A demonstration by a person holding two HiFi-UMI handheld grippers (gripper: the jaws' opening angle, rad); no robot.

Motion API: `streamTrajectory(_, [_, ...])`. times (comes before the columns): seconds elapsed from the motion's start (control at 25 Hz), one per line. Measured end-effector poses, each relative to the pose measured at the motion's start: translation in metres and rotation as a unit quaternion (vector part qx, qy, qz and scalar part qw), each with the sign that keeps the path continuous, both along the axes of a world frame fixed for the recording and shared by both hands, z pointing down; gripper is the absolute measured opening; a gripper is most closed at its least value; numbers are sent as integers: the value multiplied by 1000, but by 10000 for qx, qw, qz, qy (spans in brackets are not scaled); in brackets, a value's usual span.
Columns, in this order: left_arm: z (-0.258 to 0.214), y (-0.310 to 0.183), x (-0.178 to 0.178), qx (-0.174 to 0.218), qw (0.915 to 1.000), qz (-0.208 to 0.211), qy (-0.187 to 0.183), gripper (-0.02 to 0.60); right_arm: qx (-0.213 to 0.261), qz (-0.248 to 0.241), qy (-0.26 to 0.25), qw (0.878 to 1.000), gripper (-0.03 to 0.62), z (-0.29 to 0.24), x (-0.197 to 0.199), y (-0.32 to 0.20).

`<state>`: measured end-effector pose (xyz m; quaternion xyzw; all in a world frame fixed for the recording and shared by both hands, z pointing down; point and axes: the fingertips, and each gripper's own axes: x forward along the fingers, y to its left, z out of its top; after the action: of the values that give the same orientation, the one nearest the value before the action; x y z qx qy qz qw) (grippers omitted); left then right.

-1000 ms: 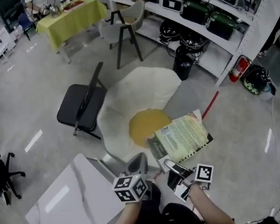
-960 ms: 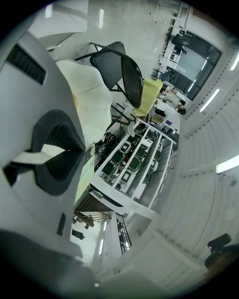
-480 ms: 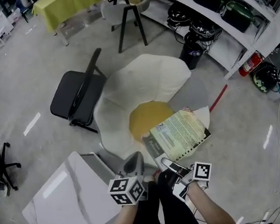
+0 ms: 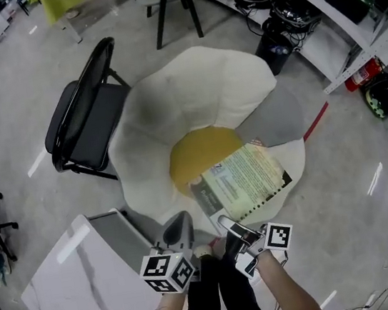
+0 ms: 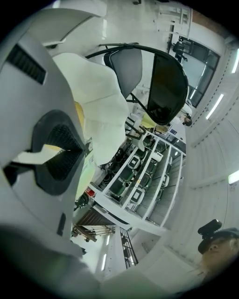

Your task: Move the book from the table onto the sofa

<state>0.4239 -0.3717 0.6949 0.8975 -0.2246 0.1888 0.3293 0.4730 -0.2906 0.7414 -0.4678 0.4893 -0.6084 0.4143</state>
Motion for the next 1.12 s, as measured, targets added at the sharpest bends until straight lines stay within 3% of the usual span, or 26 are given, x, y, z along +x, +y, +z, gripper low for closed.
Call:
streamTrajectory(0.56, [188, -21, 11, 54, 9996, -286, 31, 9, 141, 29, -114, 9998, 166, 204, 16, -37])
streamTrajectory(0.8, [231, -21, 26, -39, 9993, -359, 92, 9, 139, 60, -90, 9998, 166, 256, 32, -39])
streamTrajectory(1.12, [256, -10, 29, -223, 9988, -423, 80, 11, 40, 704, -563, 9959, 170, 293, 60, -51])
